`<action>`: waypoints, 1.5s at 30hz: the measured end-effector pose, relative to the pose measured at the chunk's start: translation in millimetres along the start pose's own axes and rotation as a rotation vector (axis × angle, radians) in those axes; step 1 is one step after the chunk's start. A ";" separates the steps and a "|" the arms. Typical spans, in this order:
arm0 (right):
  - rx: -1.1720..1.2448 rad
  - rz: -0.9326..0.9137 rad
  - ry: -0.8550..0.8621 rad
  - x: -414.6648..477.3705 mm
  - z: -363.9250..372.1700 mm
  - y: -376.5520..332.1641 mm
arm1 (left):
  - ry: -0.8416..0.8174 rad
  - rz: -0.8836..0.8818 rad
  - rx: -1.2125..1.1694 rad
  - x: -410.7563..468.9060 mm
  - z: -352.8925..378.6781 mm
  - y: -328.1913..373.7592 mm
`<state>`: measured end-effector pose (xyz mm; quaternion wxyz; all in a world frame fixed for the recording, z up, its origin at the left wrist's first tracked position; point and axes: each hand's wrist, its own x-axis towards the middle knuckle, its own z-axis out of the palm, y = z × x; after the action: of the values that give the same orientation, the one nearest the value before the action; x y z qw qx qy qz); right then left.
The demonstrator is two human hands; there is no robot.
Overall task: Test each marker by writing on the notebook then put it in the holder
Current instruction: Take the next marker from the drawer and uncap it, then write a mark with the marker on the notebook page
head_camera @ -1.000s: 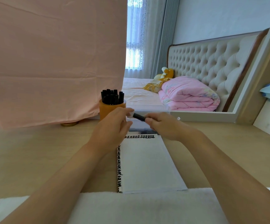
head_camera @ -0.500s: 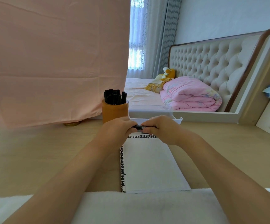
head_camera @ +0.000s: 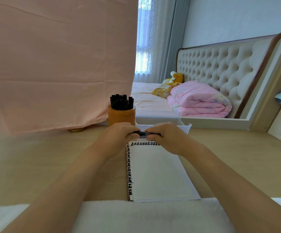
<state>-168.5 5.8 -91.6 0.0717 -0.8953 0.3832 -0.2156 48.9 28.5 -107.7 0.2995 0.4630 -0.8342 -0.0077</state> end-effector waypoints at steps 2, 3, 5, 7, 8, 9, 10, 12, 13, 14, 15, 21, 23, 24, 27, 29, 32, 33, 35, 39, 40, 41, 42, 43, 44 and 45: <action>-0.093 -0.047 0.060 -0.2 0.3 -0.2 | -0.057 -0.068 -0.069 0.0 0.1 1.8; -0.109 -0.054 0.080 -0.3 0.5 0.1 | -0.082 -0.102 -0.095 -0.1 -0.2 2.5; -0.114 -0.042 0.105 -0.9 0.4 1.0 | -0.099 -0.154 -0.103 -1.6 -2.3 -0.1; -0.033 0.046 0.098 -2.4 -3.0 3.7 | -0.081 -0.186 -0.051 -5.3 -7.1 -10.0; 0.035 0.102 0.074 -3.3 -4.6 5.6 | -0.066 -0.194 -0.009 -7.2 -8.7 -17.2; 0.084 0.143 0.046 -4.3 -5.5 7.0 | -0.044 -0.209 0.032 -9.7 -8.7 -24.8; 0.105 0.163 0.025 -5.0 -5.5 7.2 | -0.027 -0.240 0.058 -12.1 -7.1 -31.2; 0.120 0.171 0.009 -4.9 -3.0 6.0 | -0.040 -0.321 0.077 -16.0 -1.1 -38.6; 0.136 0.174 0.005 -4.5 -1.1 5.1 | -0.079 -0.355 0.084 -17.0 3.0 -40.5; 0.156 0.177 0.003 -3.8 0.3 4.2 | -0.123 -0.381 0.086 -17.7 6.7 -41.6; 0.176 0.179 0.003 -3.1 1.2 3.7 | -0.147 -0.397 0.079 -18.2 9.2 -42.4; 0.397 0.166 0.047 -5.4 -2.9 -2.1 | -0.142 -0.406 0.068 -18.7 12.9 -45.9; 0.490 0.149 0.091 -5.5 -7.4 -6.0 | -0.145 -0.401 0.091 -18.4 12.3 -44.7; 0.556 0.153 0.103 -5.2 -10.4 -7.8 | -0.129 -0.393 0.107 -17.8 11.4 -43.3; 0.736 0.194 0.139 -7.4 -22.7 -9.5 | -0.007 -0.327 0.139 -11.8 7.7 -32.3; 0.833 0.192 0.158 -9.4 -30.7 -4.7 | 0.053 -0.258 0.094 -5.7 6.9 -15.6; 0.838 0.167 0.136 -21.4 -40.8 7.2 | -0.004 -0.122 -0.012 2.4 11.3 17.1; 0.804 0.156 0.111 -27.8 -43.6 11.4 | -0.045 -0.084 -0.027 4.0 14.5 27.1; 0.774 0.135 0.058 -42.0 -46.7 19.7 | -0.132 -0.041 -0.030 7.0 22.1 42.6; 1.044 0.248 0.132 -53.7 -42.9 32.2 | -0.251 -0.026 0.042 8.4 36.1 54.3; 1.069 0.284 0.173 -53.9 -39.2 36.2 | -0.271 -0.021 0.070 7.3 39.2 54.7; 1.051 0.319 0.205 -54.3 -34.7 39.9 | -0.281 -0.013 0.100 5.6 41.9 54.2; 1.014 0.344 0.231 -54.9 -29.3 43.4 | -0.280 0.001 0.131 4.0 44.6 53.5; 0.954 0.365 0.245 -56.5 -23.9 45.0 | -0.269 0.015 0.157 3.0 47.7 53.2; 0.892 0.383 0.250 -57.5 -17.4 47.0 | -0.257 0.026 0.176 2.1 50.2 52.9; 0.826 0.401 0.258 -58.3 -11.5 48.0 | -0.254 0.032 0.185 1.6 52.8 52.5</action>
<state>-240.7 14.7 -114.7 0.4136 -0.6660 0.4366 -0.4413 -18.8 43.2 -135.1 0.1478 0.4706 -0.8697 0.0154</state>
